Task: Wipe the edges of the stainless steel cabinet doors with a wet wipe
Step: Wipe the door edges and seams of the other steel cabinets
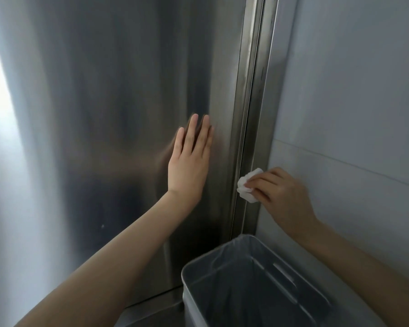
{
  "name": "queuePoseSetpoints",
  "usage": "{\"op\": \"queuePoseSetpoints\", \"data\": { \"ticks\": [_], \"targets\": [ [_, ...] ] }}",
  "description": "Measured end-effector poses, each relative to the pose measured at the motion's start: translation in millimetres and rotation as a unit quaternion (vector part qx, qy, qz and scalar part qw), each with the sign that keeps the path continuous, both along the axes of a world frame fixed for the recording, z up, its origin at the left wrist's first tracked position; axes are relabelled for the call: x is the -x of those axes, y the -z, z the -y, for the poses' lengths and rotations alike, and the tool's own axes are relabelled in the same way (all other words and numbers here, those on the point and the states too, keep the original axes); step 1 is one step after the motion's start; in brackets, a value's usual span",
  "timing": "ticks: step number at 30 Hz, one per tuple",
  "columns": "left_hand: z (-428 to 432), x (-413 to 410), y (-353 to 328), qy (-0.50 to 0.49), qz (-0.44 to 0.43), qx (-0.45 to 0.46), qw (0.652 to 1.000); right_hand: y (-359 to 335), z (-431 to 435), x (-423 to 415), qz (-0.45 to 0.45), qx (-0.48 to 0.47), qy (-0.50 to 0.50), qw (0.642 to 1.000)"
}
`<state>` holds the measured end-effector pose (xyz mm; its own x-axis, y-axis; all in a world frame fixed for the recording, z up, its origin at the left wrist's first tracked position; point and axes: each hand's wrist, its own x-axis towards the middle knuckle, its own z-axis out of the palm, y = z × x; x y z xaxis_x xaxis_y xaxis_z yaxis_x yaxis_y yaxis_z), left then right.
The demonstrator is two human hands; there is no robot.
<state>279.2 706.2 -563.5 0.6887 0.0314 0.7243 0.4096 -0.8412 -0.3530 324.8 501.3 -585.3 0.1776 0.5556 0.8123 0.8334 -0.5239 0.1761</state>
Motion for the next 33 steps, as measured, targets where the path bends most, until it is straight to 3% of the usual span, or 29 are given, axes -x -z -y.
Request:
{"op": "queuePoseSetpoints", "data": {
  "ticks": [9,16,21,24,27,33],
  "targets": [
    [-3,8,-1,0.021,-0.023,-0.003,1.000,3,-2,10,-0.047,0.032,0.024,0.998],
    [-11,48,-35,0.101,-0.172,0.063,0.978,-56,-5,41,-0.182,0.066,0.035,0.980],
    [-6,94,-98,0.133,-0.306,0.175,0.926,-140,7,75,-0.271,0.082,0.049,0.958],
    [3,120,-156,0.183,-0.287,0.221,0.914,-197,15,94,-0.304,0.085,0.054,0.947],
    [14,145,-214,0.200,-0.220,0.230,0.927,-255,23,115,-0.331,0.090,0.053,0.938],
    [26,201,-326,0.151,-0.283,0.303,0.897,-369,41,165,-0.388,0.093,0.069,0.914]
  ]
}}
